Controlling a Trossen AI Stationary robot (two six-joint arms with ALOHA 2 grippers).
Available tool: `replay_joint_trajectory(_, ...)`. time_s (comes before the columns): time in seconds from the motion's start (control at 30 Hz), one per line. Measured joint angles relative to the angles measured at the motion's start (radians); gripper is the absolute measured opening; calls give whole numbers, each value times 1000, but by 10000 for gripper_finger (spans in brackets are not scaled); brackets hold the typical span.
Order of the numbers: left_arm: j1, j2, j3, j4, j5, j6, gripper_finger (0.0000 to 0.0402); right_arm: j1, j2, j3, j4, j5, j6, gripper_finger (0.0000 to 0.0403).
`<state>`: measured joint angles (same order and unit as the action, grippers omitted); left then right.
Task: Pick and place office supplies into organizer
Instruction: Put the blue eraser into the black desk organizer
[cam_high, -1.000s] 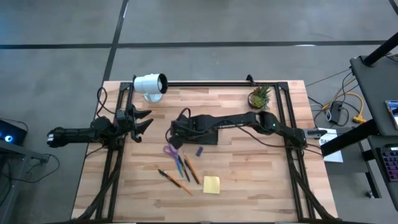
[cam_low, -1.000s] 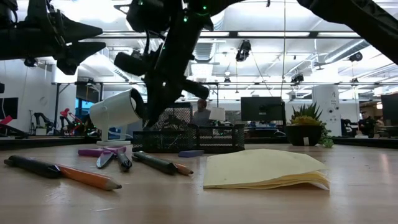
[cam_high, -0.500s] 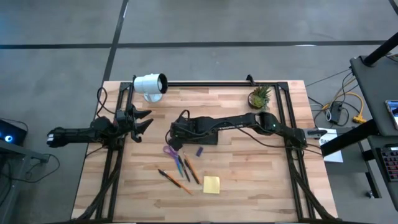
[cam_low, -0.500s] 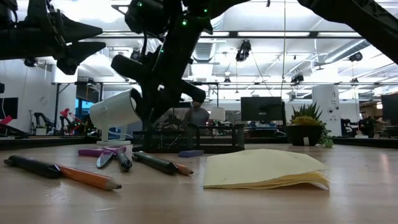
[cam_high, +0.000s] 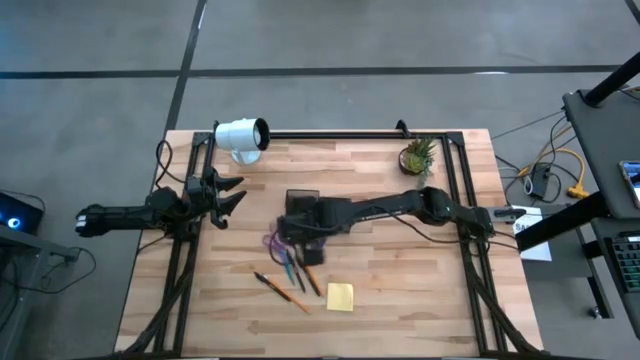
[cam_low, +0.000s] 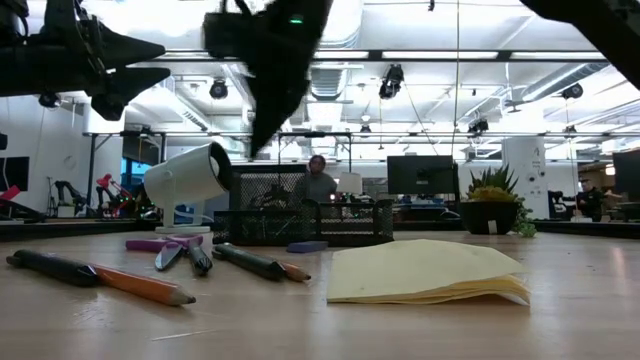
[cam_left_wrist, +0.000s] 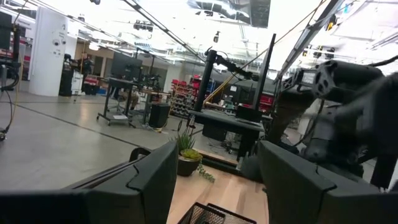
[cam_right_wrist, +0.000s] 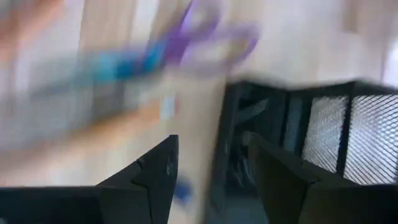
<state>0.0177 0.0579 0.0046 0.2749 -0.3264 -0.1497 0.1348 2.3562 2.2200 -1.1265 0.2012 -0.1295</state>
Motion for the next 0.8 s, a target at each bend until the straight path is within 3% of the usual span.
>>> replay_joint_trajectory(0.13,0,0,0,1,0,0,207,20,2,-19,-97,-39,-210,182)
replay_joint_trajectory(0.23,0,0,0,0,0,0,207,18,8,-26,-67,-100,-222,182)
replay_joint_trajectory(0.8,0,-1,0,0,0,0,207,16,32,-171,-54,-97,-313,183)
